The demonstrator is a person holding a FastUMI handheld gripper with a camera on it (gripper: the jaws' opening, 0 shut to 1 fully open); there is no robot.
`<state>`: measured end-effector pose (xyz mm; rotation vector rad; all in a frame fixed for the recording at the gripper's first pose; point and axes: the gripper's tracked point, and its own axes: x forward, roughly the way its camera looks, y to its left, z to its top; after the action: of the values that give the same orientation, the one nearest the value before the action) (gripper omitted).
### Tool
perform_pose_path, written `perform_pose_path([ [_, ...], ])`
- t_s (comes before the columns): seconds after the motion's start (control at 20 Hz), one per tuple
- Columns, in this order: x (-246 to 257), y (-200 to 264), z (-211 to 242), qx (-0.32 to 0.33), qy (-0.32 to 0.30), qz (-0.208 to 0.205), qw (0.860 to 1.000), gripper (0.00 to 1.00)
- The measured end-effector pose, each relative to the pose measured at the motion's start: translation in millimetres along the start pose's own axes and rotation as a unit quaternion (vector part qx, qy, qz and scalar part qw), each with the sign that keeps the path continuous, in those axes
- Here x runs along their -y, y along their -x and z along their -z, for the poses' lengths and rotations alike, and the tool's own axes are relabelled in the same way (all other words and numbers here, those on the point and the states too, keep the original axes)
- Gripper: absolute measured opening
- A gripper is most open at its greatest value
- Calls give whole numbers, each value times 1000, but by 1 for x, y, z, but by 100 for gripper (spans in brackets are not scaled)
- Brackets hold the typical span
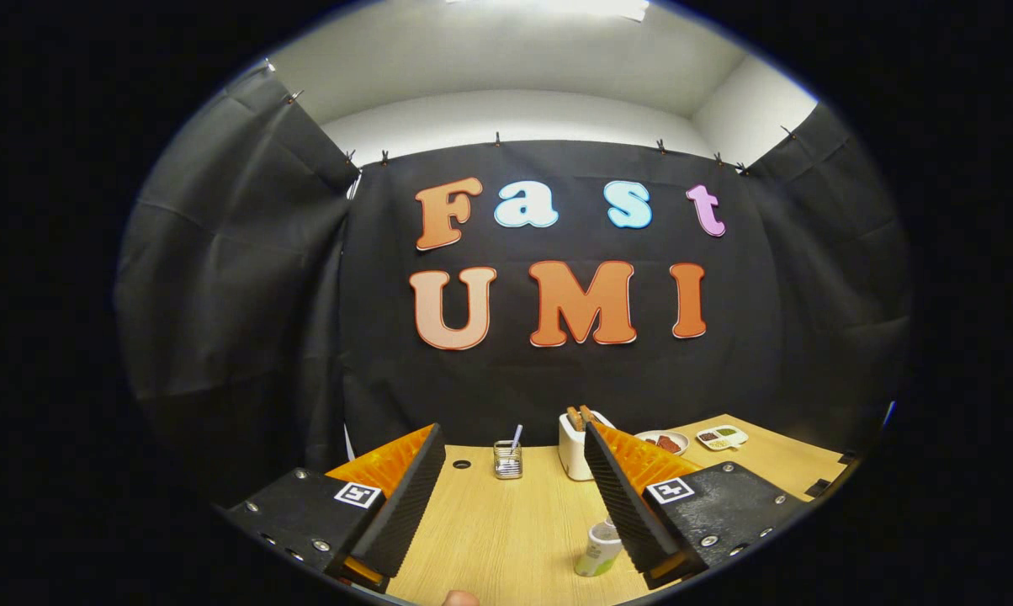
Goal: Take the bottle from table, then pour the juice into the cup, finally place the bottle on the coaster
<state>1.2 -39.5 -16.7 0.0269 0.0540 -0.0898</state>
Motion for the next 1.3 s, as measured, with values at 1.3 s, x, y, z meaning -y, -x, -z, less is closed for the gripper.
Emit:
perform_pose_path([
  [1.3,99,-27,167,-129,-25,92,987,99],
])
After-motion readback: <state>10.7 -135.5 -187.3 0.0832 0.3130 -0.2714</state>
